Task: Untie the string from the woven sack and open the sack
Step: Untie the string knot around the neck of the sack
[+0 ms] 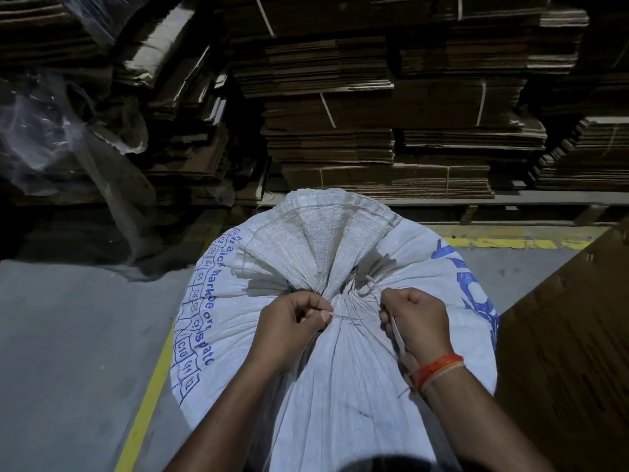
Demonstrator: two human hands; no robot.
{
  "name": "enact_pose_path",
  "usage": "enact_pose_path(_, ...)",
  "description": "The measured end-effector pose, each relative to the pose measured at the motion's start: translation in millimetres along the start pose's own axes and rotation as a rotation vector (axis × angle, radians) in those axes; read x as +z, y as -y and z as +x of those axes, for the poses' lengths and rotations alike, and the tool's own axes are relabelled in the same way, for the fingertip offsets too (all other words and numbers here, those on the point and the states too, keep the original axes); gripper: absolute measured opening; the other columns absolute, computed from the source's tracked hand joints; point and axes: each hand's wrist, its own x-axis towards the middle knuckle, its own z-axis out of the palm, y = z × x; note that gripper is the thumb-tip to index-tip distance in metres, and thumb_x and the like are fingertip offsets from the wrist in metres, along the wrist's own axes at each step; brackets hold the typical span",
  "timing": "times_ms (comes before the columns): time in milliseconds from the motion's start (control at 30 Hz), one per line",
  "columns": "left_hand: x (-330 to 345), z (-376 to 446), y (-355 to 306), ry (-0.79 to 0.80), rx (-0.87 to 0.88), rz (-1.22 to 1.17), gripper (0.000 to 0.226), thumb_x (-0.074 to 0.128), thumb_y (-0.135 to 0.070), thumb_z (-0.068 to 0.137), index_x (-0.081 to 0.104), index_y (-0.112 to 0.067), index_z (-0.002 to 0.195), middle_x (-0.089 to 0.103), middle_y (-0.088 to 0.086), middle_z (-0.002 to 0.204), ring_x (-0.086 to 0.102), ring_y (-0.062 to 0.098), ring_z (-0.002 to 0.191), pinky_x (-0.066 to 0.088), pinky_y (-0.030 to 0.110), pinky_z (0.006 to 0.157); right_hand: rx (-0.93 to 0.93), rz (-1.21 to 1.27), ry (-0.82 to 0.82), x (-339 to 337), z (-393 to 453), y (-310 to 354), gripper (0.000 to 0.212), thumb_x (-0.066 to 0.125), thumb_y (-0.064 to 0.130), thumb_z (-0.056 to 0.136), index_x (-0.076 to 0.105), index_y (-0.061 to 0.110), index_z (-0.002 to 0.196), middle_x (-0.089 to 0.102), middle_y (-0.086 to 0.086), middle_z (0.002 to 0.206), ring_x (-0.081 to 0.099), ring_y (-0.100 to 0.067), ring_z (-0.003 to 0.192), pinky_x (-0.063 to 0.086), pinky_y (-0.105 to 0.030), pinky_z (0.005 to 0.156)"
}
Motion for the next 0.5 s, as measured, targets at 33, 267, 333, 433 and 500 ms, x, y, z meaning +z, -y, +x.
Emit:
enact_pose_path(33,1,0,0,-0.016,-0.002,-0.01,0.013,0.077,-0.012,0.089,0.08,-0.024,0.085,0.062,-0.007,0.063,0.061,0.011,0.066,0.052,0.029,0.074,-0.013,-0.015,0.007,-3,-1,1,0.02,0.07,0.004,0.078,0.067,0.009,0.058,0.06,-0.014,0.052,0.047,-0.022,0.048,0.039,-0.025,0.05)
enact_pose_path(267,9,-13,-21,-0.316,0.186,0.071,0.011,0.078,-0.026,0.091,0.078,-0.028,0.102,0.062,-0.01,0.063,0.06,0.006,0.059,0.054,0.025,0.063,-0.115,-0.179,0.071,-14,-16,3,0.018,0.069,-0.001,0.074,0.07,0.002,0.056,0.067,-0.017,0.054,0.057,-0.02,0.051,0.051,-0.033,0.06)
enact_pose_path(333,9,-18,-28,-0.35,0.286,0.122,0.01,0.077,-0.025,0.092,0.079,-0.028,0.101,0.067,-0.007,0.067,0.064,0.009,0.066,0.052,0.023,0.064,-0.131,-0.191,0.08,-19,-21,3,0.018,0.069,-0.002,0.076,0.07,0.001,0.058,0.069,-0.023,0.059,0.057,-0.017,0.049,0.051,-0.03,0.057)
enact_pose_path(433,9,-24,-30,-0.29,0.402,0.235,0.011,0.076,-0.022,0.093,0.08,-0.03,0.101,0.071,-0.008,0.078,0.067,0.011,0.075,0.051,0.019,0.065,-0.146,-0.219,0.103,-27,-29,0,0.023,0.07,-0.002,0.076,0.07,0.004,0.054,0.069,-0.017,0.056,0.059,-0.018,0.051,0.053,-0.034,0.06)
enact_pose_path(500,12,-28,-28,-0.236,0.434,0.298,0.015,0.076,-0.021,0.093,0.08,-0.031,0.103,0.072,-0.011,0.082,0.068,0.007,0.079,0.051,0.016,0.066,-0.142,-0.209,0.118,-36,-34,-3,0.027,0.07,-0.002,0.077,0.069,0.007,0.052,0.067,-0.013,0.053,0.059,-0.019,0.051,0.052,-0.035,0.06)
